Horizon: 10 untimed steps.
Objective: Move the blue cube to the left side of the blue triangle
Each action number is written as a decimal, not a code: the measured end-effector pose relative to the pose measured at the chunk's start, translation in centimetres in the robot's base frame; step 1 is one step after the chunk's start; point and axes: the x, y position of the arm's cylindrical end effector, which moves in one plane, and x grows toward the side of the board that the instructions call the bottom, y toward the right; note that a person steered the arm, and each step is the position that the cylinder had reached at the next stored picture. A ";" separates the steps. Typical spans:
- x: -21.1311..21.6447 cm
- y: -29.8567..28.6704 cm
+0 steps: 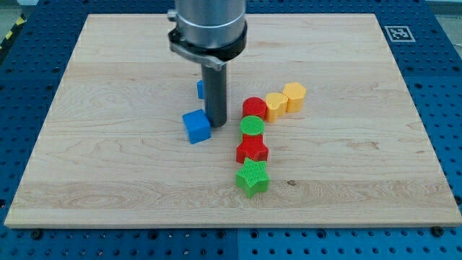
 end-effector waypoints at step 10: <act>1.8 -7.3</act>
